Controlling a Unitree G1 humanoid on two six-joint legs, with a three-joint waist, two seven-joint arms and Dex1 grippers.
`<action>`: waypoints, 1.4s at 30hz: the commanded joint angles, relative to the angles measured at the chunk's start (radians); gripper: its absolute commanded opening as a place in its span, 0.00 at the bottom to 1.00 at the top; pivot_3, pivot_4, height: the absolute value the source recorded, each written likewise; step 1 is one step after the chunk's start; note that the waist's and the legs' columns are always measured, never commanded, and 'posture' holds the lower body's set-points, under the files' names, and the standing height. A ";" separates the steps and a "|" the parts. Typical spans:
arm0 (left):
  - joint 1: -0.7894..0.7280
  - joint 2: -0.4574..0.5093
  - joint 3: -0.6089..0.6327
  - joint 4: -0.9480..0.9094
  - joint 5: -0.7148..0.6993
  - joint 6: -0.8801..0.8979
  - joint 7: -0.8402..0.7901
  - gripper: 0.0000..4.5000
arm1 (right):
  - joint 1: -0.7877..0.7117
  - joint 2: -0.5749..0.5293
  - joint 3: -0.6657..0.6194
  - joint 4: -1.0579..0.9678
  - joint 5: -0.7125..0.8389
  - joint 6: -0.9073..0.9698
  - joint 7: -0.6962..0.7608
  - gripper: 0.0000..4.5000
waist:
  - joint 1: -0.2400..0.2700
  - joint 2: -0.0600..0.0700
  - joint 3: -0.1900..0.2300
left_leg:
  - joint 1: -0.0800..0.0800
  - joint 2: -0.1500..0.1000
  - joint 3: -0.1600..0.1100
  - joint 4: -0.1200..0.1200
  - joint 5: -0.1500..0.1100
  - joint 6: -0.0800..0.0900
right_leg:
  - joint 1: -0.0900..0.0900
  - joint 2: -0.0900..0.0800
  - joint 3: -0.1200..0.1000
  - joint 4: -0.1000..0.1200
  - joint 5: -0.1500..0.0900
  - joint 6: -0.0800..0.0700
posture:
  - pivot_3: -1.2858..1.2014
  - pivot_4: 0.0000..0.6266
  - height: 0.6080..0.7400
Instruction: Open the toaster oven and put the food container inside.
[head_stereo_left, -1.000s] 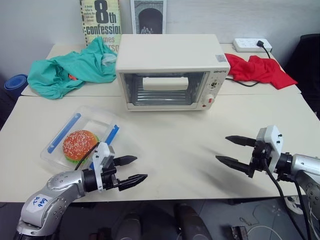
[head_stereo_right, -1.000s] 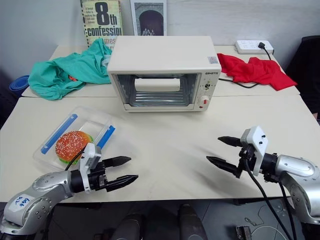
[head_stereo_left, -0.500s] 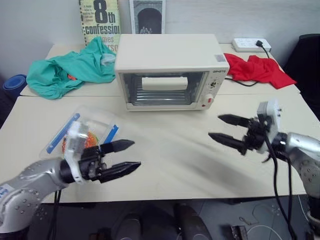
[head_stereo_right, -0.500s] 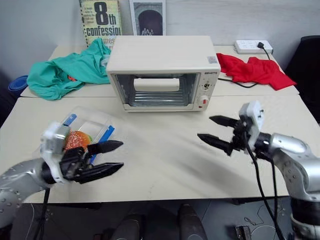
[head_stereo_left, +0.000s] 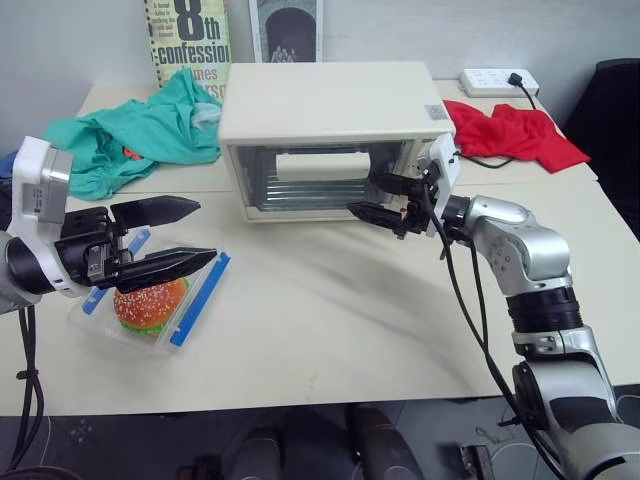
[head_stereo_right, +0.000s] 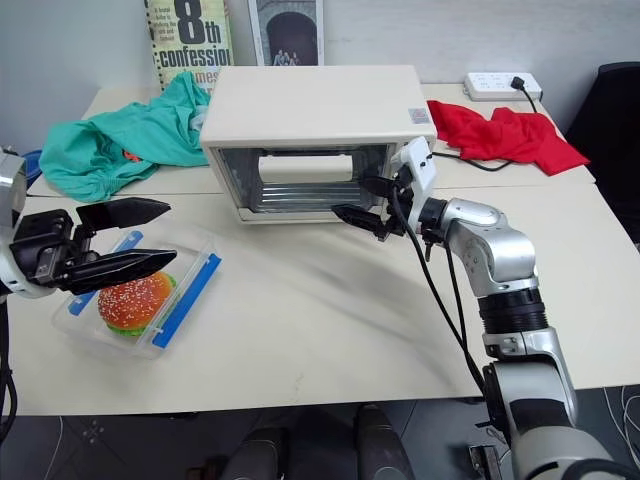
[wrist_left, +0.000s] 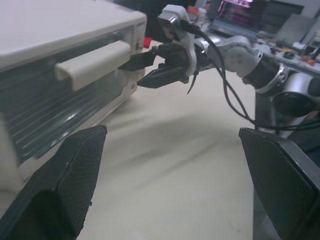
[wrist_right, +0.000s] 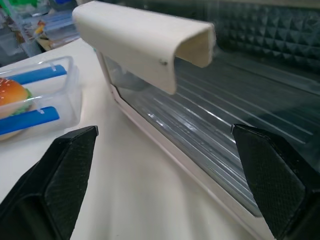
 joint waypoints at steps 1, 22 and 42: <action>0.004 0.000 0.028 -0.015 0.021 -0.013 -0.005 1.00 | -0.042 0.013 -0.027 -0.005 0.004 -0.032 0.027 0.99 | -0.004 0.000 0.000 | -0.002 0.000 0.000 0.000 0.002 -0.004 | -0.002 -0.001 0.000 0.003 0.001 0.001 | 0.52 0.24 1.00; -0.395 -0.106 -0.257 0.270 0.291 -0.136 -0.028 0.73 | 0.204 -0.021 -0.019 -0.411 0.146 0.094 0.146 1.00 | -0.022 0.000 0.000 | 0.000 -0.001 -0.001 0.001 0.003 -0.005 | -0.002 0.001 0.000 0.004 0.000 0.000 | 0.52 0.24 1.00; -0.616 -0.258 -0.652 0.472 0.777 -0.395 -0.254 0.00 | 0.454 -0.081 -0.098 -0.619 0.185 0.141 0.029 1.00 | -0.010 0.000 0.000 | 0.000 -0.001 -0.001 0.001 0.004 -0.006 | -0.002 0.001 0.001 0.007 0.000 0.000 | 0.52 0.24 1.00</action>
